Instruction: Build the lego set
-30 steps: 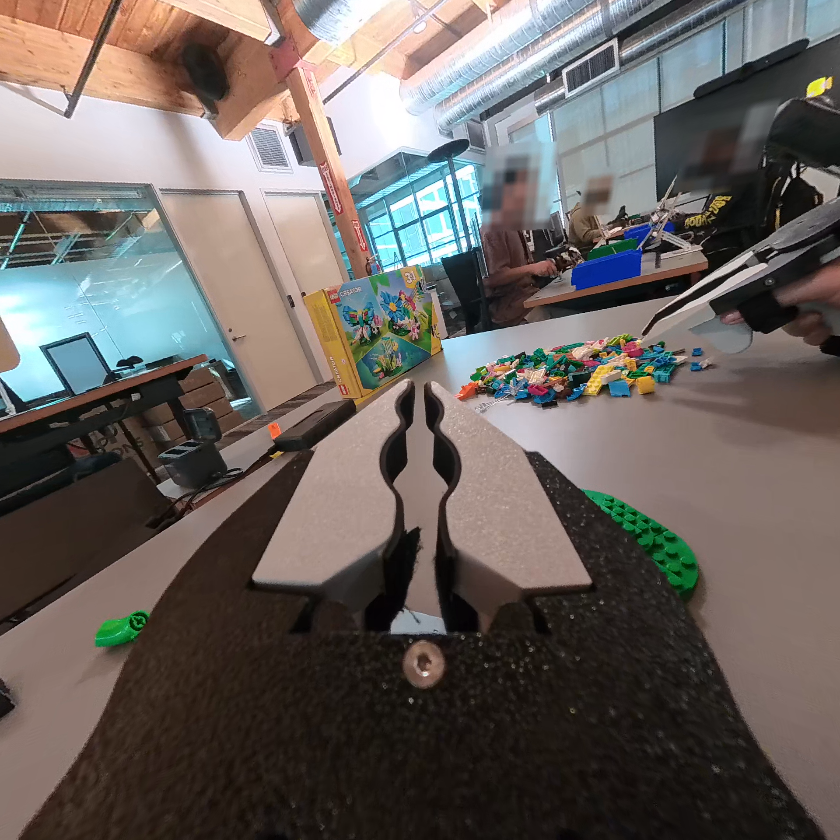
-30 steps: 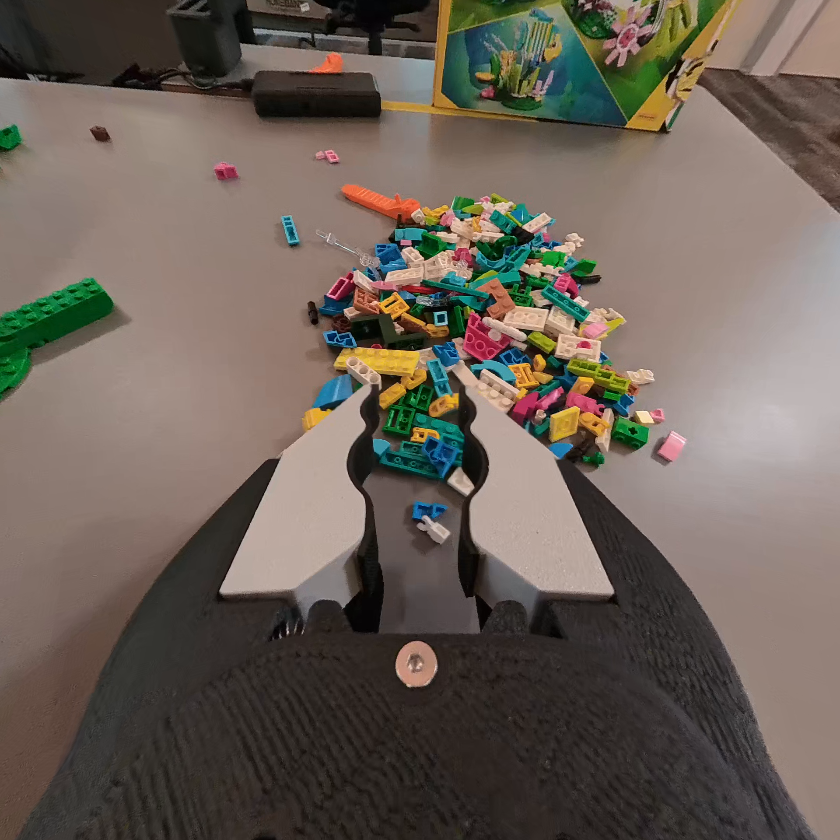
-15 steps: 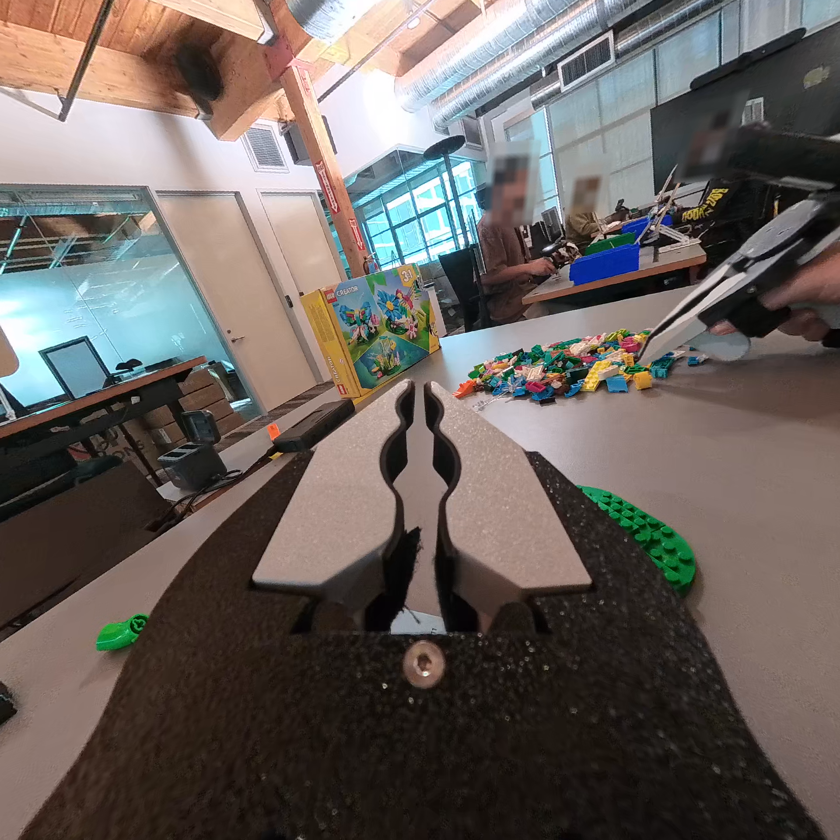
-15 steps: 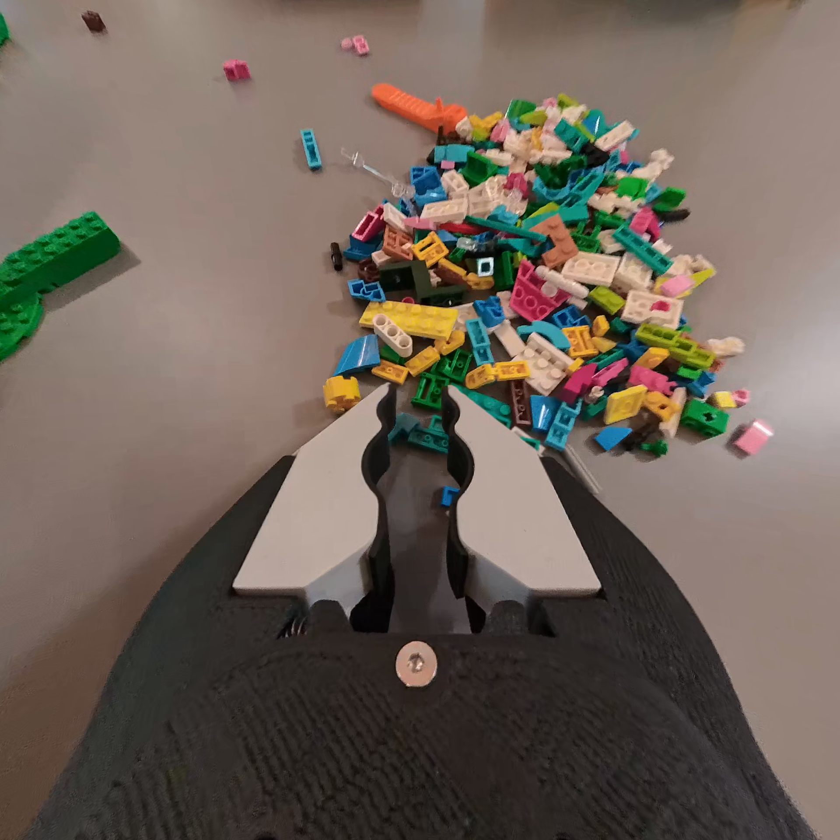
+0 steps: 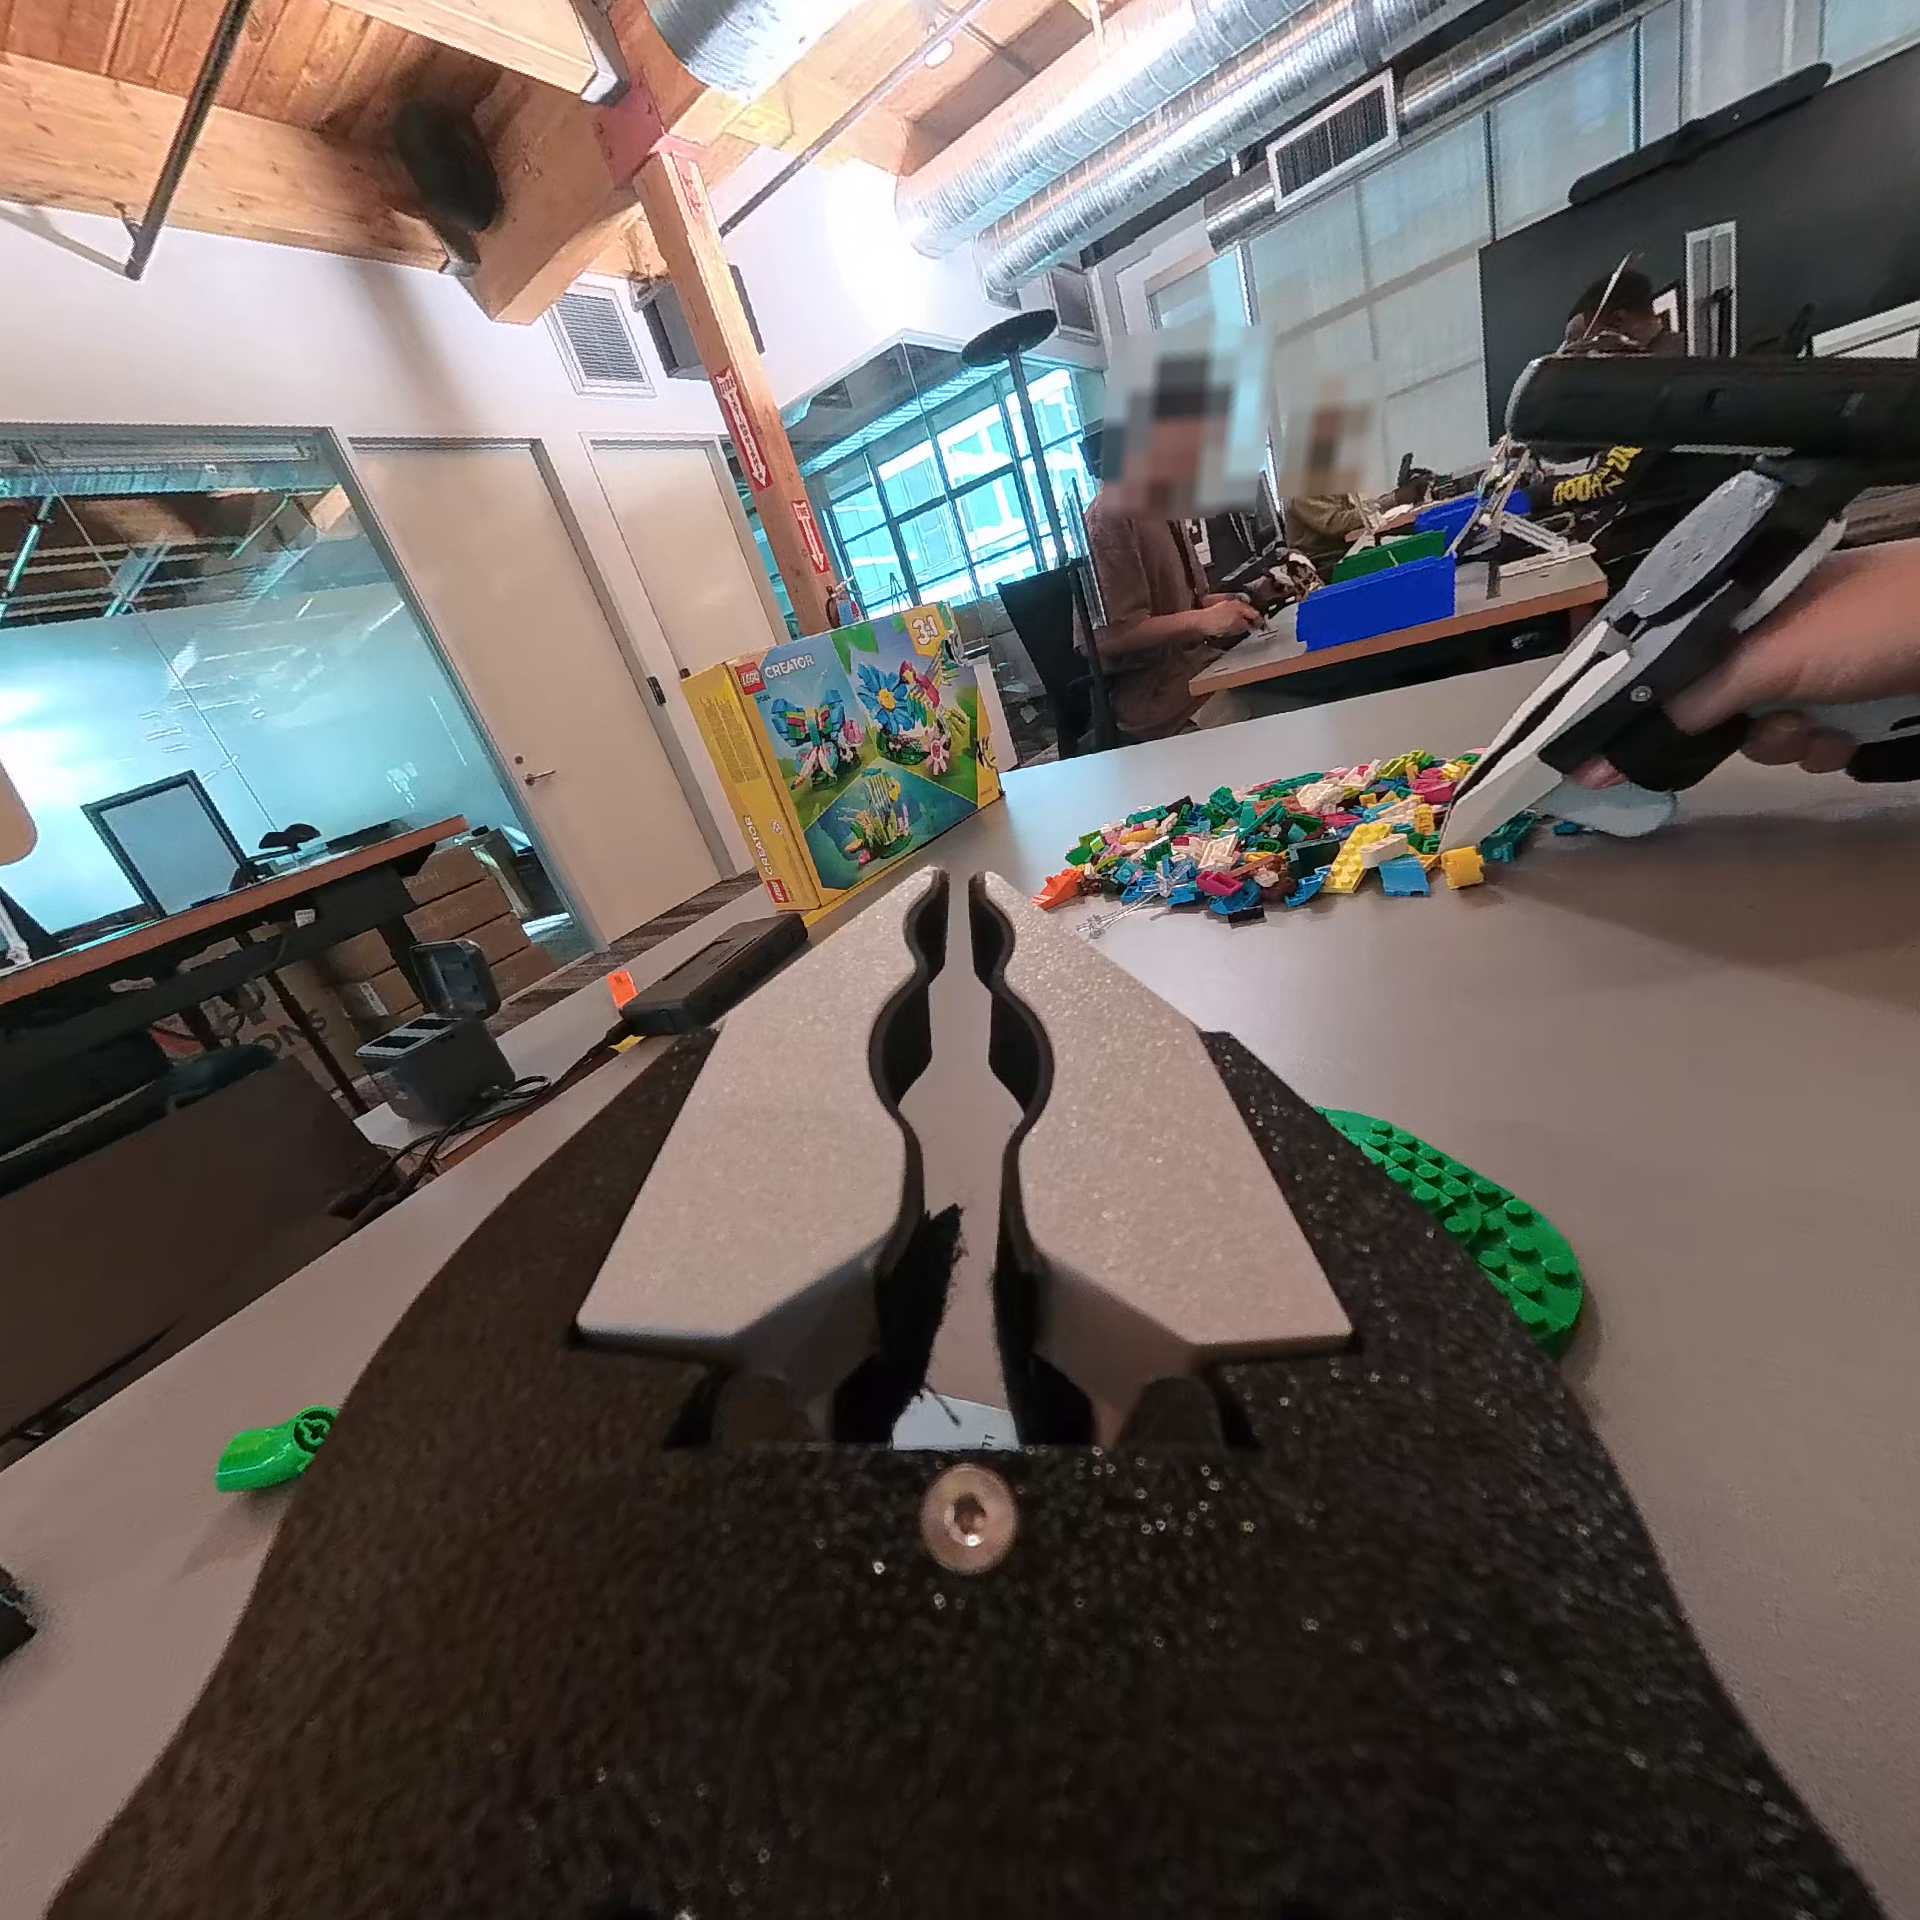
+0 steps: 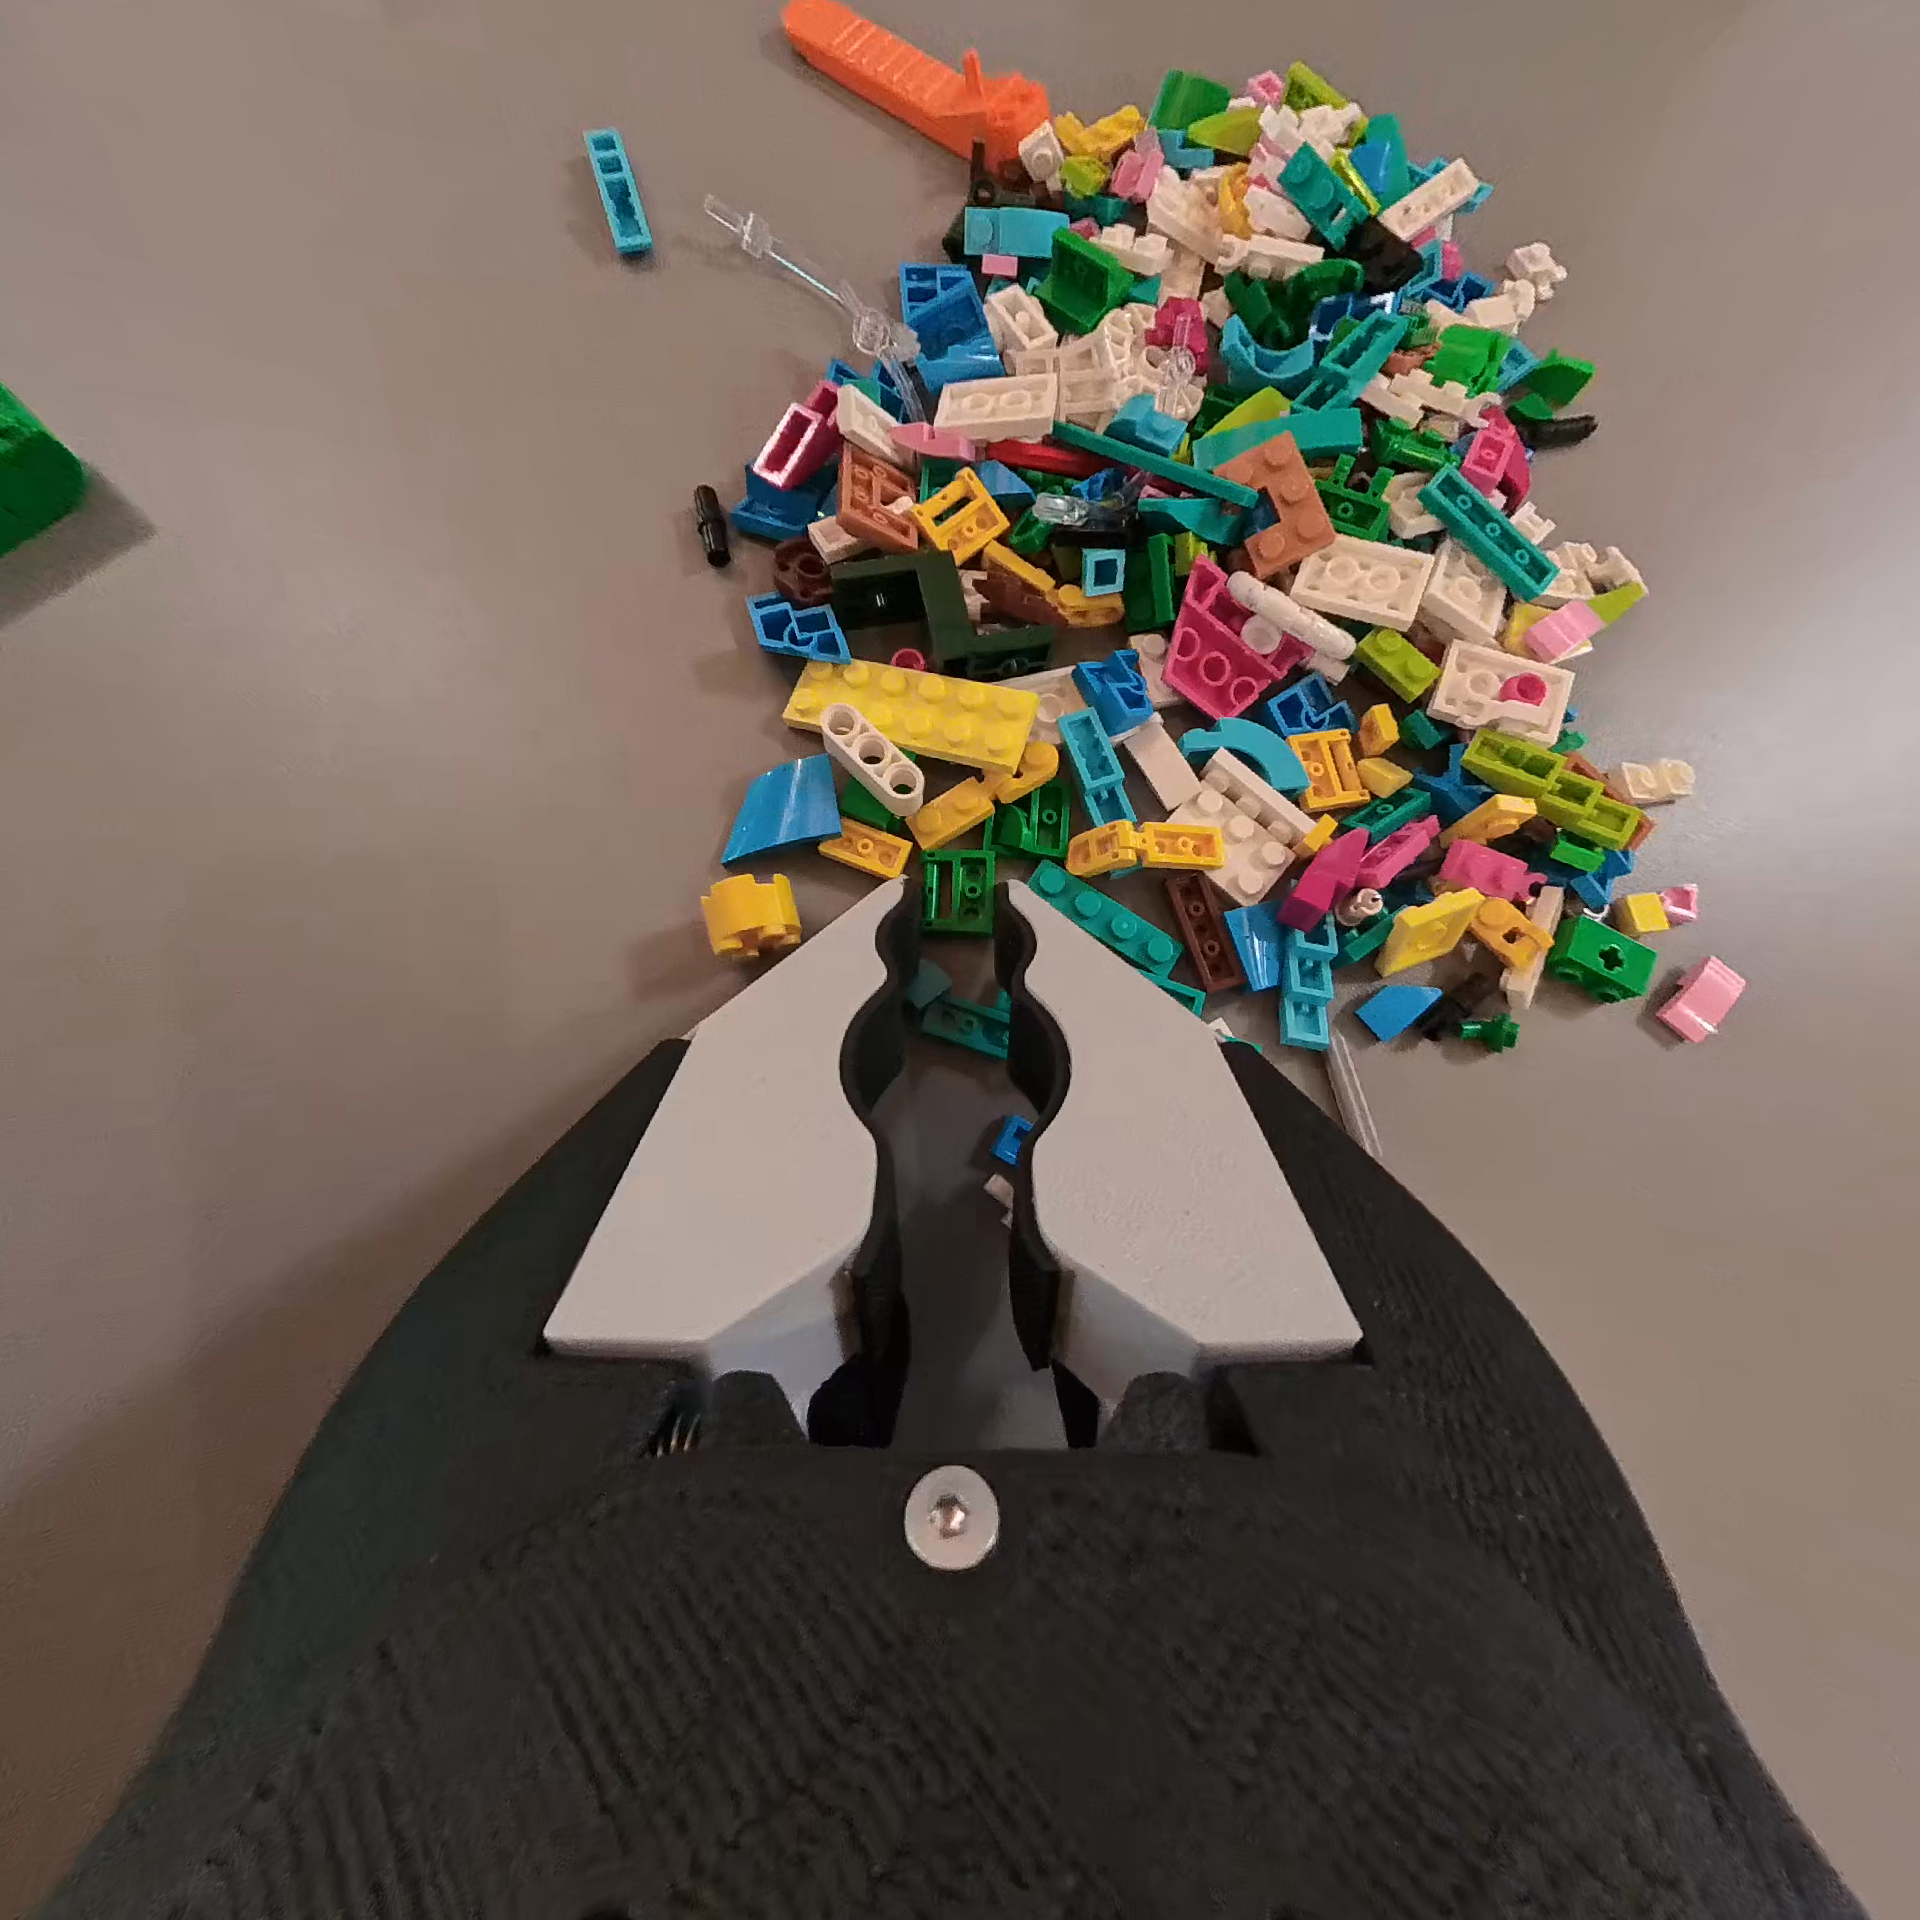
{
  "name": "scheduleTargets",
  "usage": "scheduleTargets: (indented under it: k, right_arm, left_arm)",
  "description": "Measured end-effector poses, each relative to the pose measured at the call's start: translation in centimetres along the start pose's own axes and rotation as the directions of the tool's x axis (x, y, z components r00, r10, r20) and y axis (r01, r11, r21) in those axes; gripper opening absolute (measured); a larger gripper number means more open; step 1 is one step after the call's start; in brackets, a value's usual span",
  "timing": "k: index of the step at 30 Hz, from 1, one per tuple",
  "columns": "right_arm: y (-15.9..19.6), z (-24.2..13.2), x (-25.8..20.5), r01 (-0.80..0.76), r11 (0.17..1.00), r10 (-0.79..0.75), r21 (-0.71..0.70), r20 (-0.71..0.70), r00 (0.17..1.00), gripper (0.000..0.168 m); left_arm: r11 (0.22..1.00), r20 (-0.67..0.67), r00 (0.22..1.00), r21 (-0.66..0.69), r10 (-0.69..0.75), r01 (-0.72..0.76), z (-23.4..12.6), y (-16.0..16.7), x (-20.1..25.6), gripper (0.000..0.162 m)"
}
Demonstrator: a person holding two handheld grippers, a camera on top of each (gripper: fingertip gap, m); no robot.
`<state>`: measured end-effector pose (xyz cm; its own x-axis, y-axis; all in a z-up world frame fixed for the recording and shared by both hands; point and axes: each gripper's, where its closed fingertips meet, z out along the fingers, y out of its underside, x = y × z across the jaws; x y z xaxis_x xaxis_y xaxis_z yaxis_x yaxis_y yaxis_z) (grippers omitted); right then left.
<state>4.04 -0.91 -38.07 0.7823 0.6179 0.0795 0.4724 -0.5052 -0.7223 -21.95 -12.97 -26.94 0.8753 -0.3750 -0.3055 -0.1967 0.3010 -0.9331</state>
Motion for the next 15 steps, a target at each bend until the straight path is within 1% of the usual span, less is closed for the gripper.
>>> scheduleTargets:
  k: [3,5,6,8,9,11,13,15]
  right_arm:
    - [-0.1,-0.1,0.0,0.02,1.0,-0.02,0.0,-0.017,1.0,0.012]
    - [-1.3,-0.8,-0.5,0.034,0.999,-0.033,0.038,-0.021,0.999,0.012]
    - [-2.6,-1.0,-1.1,0.042,0.996,-0.041,0.073,-0.014,0.999,0.012]
    - [-6.3,-0.8,-3.3,0.051,0.985,-0.059,0.165,0.044,0.997,0.012]
    - [-8.7,-0.3,-5.4,0.054,0.974,-0.077,0.221,0.096,0.992,0.012]
    - [-13.1,1.1,-11.3,0.071,0.946,-0.148,0.315,0.227,0.963,0.012]
    - [-16.2,2.8,-17.5,0.13,0.917,-0.259,0.377,0.313,0.914,0.012]
    - [-18.2,4.8,-23.2,0.196,0.895,-0.364,0.4,0.403,0.84,0.012]
  left_arm:
    - [1.0,0.002,1.0,0.001,-0.001,0.001,0.0,0.0,0.0,0.001]
    - [1.0,0.003,1.0,0.0,-0.005,0.005,0.1,0.0,0.0,0.001]
    - [1.0,0.004,1.0,-0.001,-0.006,0.006,0.2,0.0,0.0,0.001]
    - [1.0,0.007,1.0,-0.002,-0.01,0.01,0.3,0.1,-0.1,0.001]
    - [1.0,0.011,1.0,-0.002,-0.02,0.02,0.3,0.1,-0.3,0.001]
    - [0.999,0.02,0.999,0.007,-0.048,0.048,0.2,0.1,-0.7,0.001]
    - [0.998,0.028,0.998,0.022,-0.064,0.063,0.0,-0.1,-0.9,0.001]
    - [0.998,0.037,0.998,0.033,-0.053,0.052,-0.2,-0.3,-1.0,0.001]
